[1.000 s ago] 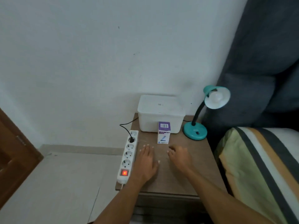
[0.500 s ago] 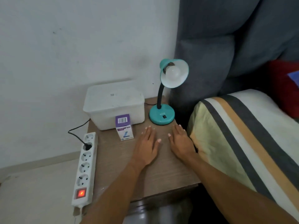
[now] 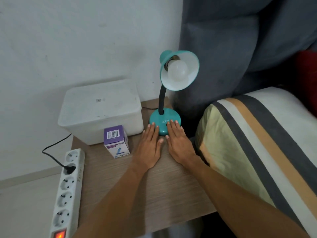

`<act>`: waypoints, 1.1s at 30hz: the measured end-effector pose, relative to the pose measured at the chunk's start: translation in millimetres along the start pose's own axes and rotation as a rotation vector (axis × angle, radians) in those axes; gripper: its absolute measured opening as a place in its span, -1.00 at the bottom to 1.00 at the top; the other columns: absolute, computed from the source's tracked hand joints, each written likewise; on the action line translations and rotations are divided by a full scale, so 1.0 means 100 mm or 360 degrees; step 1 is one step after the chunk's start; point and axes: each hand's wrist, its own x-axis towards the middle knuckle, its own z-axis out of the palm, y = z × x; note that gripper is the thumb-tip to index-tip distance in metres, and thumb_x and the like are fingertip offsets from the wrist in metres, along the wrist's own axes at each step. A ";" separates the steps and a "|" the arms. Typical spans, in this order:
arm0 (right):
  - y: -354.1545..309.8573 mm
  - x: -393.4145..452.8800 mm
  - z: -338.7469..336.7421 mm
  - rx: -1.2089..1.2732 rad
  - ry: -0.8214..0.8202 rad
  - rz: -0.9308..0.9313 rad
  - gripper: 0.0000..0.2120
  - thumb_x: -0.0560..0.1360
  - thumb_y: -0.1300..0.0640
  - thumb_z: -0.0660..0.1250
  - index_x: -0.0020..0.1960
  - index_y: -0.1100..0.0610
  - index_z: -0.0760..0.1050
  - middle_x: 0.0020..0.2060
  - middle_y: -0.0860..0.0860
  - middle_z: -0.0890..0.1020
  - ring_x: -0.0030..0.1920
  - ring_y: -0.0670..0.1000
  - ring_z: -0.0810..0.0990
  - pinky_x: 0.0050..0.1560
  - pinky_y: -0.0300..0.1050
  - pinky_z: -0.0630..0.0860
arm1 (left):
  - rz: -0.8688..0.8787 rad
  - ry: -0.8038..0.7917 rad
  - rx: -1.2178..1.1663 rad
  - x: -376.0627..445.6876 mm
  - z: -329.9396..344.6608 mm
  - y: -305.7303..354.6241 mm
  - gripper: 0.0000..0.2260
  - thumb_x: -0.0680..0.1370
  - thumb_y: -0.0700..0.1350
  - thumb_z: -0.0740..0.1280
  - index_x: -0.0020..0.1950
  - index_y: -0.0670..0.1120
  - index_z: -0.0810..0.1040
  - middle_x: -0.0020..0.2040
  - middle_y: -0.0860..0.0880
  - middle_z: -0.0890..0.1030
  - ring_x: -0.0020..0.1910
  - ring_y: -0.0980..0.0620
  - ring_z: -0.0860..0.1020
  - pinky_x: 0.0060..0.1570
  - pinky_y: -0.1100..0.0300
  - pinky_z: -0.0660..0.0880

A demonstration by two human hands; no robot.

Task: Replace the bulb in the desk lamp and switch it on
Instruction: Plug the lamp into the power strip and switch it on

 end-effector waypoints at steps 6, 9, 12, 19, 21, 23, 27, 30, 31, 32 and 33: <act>-0.03 0.01 0.02 0.0055 0.0085 0.0032 -0.44 0.62 0.05 -0.05 0.51 0.35 0.26 0.48 0.30 0.33 0.53 0.25 0.24 0.52 0.14 0.17 | 0.0002 0.0051 0.0014 0.02 0.03 -0.01 -0.37 0.69 0.20 -0.17 0.67 -0.12 0.04 0.68 -0.09 0.00 0.65 0.03 -0.11 0.61 0.13 -0.19; -0.01 0.02 0.05 0.0015 0.0106 0.0004 -0.47 0.61 0.09 0.00 0.44 0.38 0.35 0.42 0.33 0.40 0.47 0.29 0.34 0.47 0.19 0.29 | -0.0005 0.0066 0.0006 0.03 0.03 0.00 -0.35 0.68 0.21 -0.16 0.66 -0.15 0.11 0.67 -0.13 0.06 0.66 -0.01 -0.04 0.59 0.17 -0.21; -0.01 0.02 0.06 -0.0006 0.0104 -0.0011 -0.46 0.62 0.06 -0.02 0.47 0.37 0.31 0.45 0.32 0.36 0.50 0.28 0.28 0.51 0.17 0.22 | 0.0002 0.0079 0.0006 0.04 0.03 0.00 -0.36 0.68 0.20 -0.15 0.65 -0.17 0.13 0.66 -0.14 0.09 0.66 -0.05 0.00 0.62 0.12 -0.16; 0.02 0.03 0.10 0.0007 0.0159 -0.0027 -0.45 0.64 0.03 -0.02 0.53 0.33 0.23 0.50 0.29 0.29 0.55 0.23 0.19 0.54 0.05 0.03 | -0.0006 0.0098 0.0034 0.05 0.04 0.00 -0.43 0.72 0.13 -0.07 0.65 -0.16 0.13 0.66 -0.13 0.09 0.66 -0.04 -0.01 0.62 0.09 -0.13; 0.03 0.03 0.10 0.0015 0.0185 -0.0041 -0.47 0.65 0.05 0.03 0.54 0.32 0.20 0.51 0.28 0.27 0.56 0.21 0.16 0.55 0.02 0.00 | -0.0005 0.0093 0.0030 0.05 0.04 0.00 -0.42 0.72 0.14 -0.10 0.65 -0.16 0.13 0.66 -0.13 0.09 0.66 -0.04 0.00 0.64 0.03 -0.08; 0.03 0.03 0.11 0.0015 0.0202 -0.0053 -0.46 0.65 0.05 0.03 0.54 0.31 0.19 0.52 0.27 0.25 0.57 0.20 0.14 0.56 0.02 -0.01 | -0.0002 0.0092 0.0022 0.05 0.04 0.00 -0.39 0.70 0.16 -0.14 0.65 -0.16 0.14 0.66 -0.13 0.10 0.66 -0.05 0.01 0.63 -0.02 -0.03; 0.04 0.03 0.12 0.0006 0.0217 -0.0060 -0.46 0.65 0.03 0.01 0.54 0.31 0.19 0.52 0.27 0.26 0.57 0.21 0.15 0.57 0.09 0.07 | 0.0001 0.0107 -0.0003 0.05 0.04 0.00 -0.40 0.70 0.16 -0.13 0.65 -0.15 0.14 0.66 -0.13 0.10 0.66 -0.03 0.00 0.64 0.01 -0.05; 0.04 0.03 0.12 0.0008 0.0232 -0.0058 -0.47 0.66 0.06 0.09 0.55 0.30 0.18 0.52 0.27 0.26 0.57 0.20 0.14 0.56 0.03 0.00 | -0.0003 0.0106 -0.0015 0.05 0.05 0.00 -0.41 0.71 0.15 -0.12 0.65 -0.14 0.12 0.66 -0.12 0.08 0.66 -0.02 -0.02 0.64 0.03 -0.07; 0.04 0.03 0.11 0.0008 0.0233 -0.0061 -0.47 0.66 0.06 0.09 0.55 0.30 0.18 0.52 0.26 0.25 0.57 0.20 0.14 0.56 0.03 0.00 | -0.0001 0.0111 -0.0016 0.06 0.05 0.00 -0.41 0.70 0.15 -0.12 0.65 -0.15 0.13 0.66 -0.13 0.09 0.66 -0.03 -0.02 0.64 0.02 -0.06; 0.04 0.03 0.11 0.0007 0.0233 -0.0064 -0.47 0.66 0.06 0.09 0.55 0.30 0.17 0.53 0.26 0.25 0.57 0.20 0.14 0.56 0.03 0.01 | 0.0001 0.0115 -0.0015 0.05 0.05 0.00 -0.40 0.70 0.15 -0.12 0.65 -0.15 0.13 0.66 -0.13 0.09 0.66 -0.03 -0.01 0.64 0.03 -0.07; 0.04 0.03 0.11 0.0007 0.0234 -0.0065 -0.47 0.66 0.06 0.09 0.56 0.29 0.17 0.53 0.26 0.25 0.57 0.20 0.14 0.56 0.04 0.01 | 0.0002 0.0118 -0.0014 0.05 0.05 -0.01 -0.41 0.70 0.15 -0.12 0.65 -0.15 0.14 0.66 -0.13 0.09 0.66 -0.03 -0.01 0.63 0.05 -0.08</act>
